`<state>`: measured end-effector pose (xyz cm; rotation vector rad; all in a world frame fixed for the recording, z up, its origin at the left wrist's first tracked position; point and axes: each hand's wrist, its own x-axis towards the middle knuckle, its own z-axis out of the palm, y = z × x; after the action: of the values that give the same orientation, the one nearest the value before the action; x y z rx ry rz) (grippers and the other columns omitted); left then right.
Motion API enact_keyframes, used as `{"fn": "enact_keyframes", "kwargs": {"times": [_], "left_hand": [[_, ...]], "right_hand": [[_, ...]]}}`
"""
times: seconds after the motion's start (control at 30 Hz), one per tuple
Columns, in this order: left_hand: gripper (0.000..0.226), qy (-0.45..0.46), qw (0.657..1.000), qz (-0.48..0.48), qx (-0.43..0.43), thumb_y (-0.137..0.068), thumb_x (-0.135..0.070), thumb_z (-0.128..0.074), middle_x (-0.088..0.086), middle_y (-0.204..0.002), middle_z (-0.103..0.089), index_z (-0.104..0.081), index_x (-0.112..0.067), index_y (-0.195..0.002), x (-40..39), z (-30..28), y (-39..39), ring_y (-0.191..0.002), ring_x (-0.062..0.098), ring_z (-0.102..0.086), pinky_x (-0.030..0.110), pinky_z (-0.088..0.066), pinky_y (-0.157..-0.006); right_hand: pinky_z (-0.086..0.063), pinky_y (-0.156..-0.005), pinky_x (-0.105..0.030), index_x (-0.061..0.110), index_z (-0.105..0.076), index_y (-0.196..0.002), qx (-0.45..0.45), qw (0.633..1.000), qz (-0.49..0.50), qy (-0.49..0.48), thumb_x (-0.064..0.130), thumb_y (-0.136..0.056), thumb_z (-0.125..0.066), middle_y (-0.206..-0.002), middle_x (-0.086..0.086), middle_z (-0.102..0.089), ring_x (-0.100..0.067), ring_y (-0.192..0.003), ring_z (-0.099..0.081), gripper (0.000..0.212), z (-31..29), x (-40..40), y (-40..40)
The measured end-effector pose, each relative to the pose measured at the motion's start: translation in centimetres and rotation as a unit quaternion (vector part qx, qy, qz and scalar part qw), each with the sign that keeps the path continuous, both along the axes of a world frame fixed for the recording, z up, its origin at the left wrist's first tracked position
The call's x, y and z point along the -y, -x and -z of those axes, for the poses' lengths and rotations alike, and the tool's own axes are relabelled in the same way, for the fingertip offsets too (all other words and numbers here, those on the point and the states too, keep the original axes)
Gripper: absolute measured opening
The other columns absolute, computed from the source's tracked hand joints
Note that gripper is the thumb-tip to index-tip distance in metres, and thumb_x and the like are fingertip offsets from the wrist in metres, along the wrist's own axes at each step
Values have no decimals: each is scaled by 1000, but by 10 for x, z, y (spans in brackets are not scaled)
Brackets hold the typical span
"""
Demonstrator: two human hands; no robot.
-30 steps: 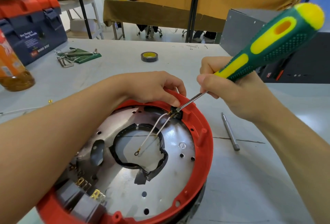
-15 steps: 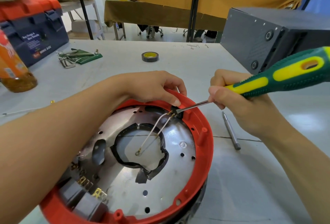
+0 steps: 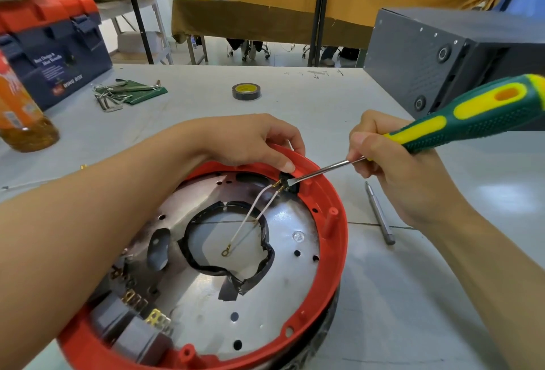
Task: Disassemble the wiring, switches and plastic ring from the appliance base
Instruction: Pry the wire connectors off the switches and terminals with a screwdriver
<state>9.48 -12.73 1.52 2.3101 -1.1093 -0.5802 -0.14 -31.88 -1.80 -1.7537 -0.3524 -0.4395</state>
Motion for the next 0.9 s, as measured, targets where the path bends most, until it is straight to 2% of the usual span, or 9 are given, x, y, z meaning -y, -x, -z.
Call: {"fn": "enact_keyframes", "kwargs": {"times": [0.07,0.17,0.23,0.53,0.9], "left_hand": [[15,2,1000,-2,-1,-89,-21,-64,-1,-95,-70,-64,-23,-103,-1,0,1,-89,18,-65,40,-49,-92],[16,2,1000,0,0,-89,-21,-64,0,-95,-70,-63,-22,-104,-1,0,1,-89,19,-65,43,-49,-93],[16,2,1000,-2,2,-89,-22,-64,-1,-96,-70,-64,-23,-105,-1,0,1,-90,18,-65,44,-48,-93],[18,13,1000,-3,-13,-89,-19,-64,5,-100,-71,-63,-19,-106,0,1,0,-95,24,-65,47,-46,-96],[18,10,1000,-8,-10,-87,-20,-65,3,-95,-71,-64,-19,-106,0,0,0,-90,22,-66,43,-48,-93]], "right_hand": [[-32,-52,-18,3,-43,-59,11,1000,10,20,33,-73,-51,-56,-16,-37,-13,-52,-39,34,-3,-1,4],[-28,-51,-35,4,-48,-62,29,997,24,72,37,-74,-51,-57,-17,-37,-32,-56,-36,35,-8,-4,10],[-27,-52,-40,5,-49,-61,36,995,24,85,37,-75,-50,-56,-18,-36,-37,-58,-34,35,-12,-5,12],[-29,-51,-40,1,-49,-64,42,994,26,93,37,-76,-50,-56,-21,-40,-40,-58,-36,39,-15,-7,12],[-32,-52,-41,3,-46,-62,46,991,18,127,35,-80,-50,-60,-22,-41,-42,-61,-42,36,-15,-4,14]]}}
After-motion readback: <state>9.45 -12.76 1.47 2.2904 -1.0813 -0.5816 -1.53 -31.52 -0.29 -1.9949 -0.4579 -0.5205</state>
